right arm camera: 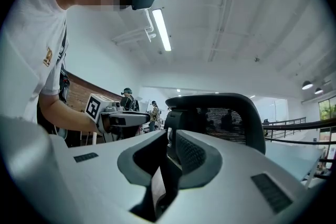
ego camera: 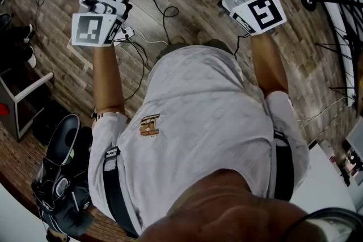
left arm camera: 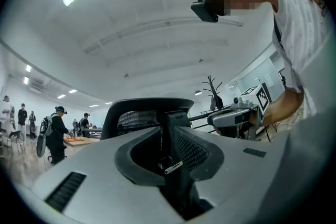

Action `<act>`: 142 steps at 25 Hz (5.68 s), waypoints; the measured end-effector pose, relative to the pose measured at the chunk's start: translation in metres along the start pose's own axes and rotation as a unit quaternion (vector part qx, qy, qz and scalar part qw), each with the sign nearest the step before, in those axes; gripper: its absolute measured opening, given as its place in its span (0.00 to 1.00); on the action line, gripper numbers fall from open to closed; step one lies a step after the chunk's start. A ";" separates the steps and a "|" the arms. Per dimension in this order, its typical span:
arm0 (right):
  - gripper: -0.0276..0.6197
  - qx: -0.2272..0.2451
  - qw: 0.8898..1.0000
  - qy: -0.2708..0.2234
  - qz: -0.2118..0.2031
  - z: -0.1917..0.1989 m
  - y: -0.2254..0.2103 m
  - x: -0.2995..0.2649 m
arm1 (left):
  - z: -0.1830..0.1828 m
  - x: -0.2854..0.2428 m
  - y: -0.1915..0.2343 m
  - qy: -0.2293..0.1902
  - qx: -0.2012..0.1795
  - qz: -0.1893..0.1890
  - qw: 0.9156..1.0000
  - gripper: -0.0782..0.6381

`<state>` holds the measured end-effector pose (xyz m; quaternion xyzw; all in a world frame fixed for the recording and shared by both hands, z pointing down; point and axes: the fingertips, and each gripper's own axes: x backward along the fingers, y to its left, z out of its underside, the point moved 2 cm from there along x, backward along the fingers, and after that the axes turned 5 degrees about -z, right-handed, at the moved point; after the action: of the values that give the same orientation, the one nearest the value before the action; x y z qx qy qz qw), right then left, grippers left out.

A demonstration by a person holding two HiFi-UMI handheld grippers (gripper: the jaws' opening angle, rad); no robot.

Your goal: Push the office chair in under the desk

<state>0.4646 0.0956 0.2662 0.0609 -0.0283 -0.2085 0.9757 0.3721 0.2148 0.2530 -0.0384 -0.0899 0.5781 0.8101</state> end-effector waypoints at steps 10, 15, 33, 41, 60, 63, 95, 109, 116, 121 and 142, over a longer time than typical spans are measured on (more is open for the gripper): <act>0.14 0.036 0.998 0.044 0.033 0.006 -0.030 -0.006 | 0.017 -0.017 0.041 0.042 -0.088 0.028 0.995 0.34; 0.24 0.065 0.994 0.082 0.035 0.019 -0.045 -0.010 | 0.033 -0.027 0.057 0.075 -0.176 0.044 0.981 0.39; 0.42 0.408 0.842 0.341 0.089 0.083 -0.094 -0.008 | 0.112 -0.042 0.103 0.203 -0.448 0.017 0.871 0.52; 0.43 0.479 0.792 0.368 0.093 0.100 -0.103 -0.021 | 0.119 -0.053 0.105 0.181 -0.501 0.009 0.846 0.54; 0.43 0.526 0.759 0.360 0.132 0.116 -0.132 -0.044 | 0.132 -0.077 0.123 0.167 -0.497 0.010 0.852 0.54; 0.43 0.523 0.760 0.363 0.134 0.117 -0.144 -0.051 | 0.133 -0.088 0.130 0.174 -0.494 0.007 0.852 0.54; 0.37 0.508 0.790 0.317 0.128 0.155 -0.349 -0.149 | 0.188 -0.305 0.258 0.199 -0.448 -0.025 0.871 0.51; 0.36 0.497 0.790 0.333 0.135 0.166 -0.434 -0.207 | 0.206 -0.395 0.326 0.211 -0.445 0.002 0.870 0.49; 0.36 0.490 0.783 0.349 0.159 0.174 -0.467 -0.269 | 0.222 -0.435 0.395 0.198 -0.450 0.025 0.871 0.49; 0.36 0.478 0.778 0.363 0.187 0.176 -0.495 -0.301 | 0.229 -0.467 0.432 0.182 -0.453 0.044 0.871 0.49; 0.36 0.435 0.753 0.417 0.264 0.195 -0.580 -0.468 | 0.276 -0.580 0.613 0.137 -0.457 0.117 0.871 0.49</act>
<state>-0.2119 -0.2580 0.3696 0.5500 0.2790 0.1385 0.7749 -0.4333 -0.1423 0.3631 -0.4937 -0.2270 0.5515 0.6329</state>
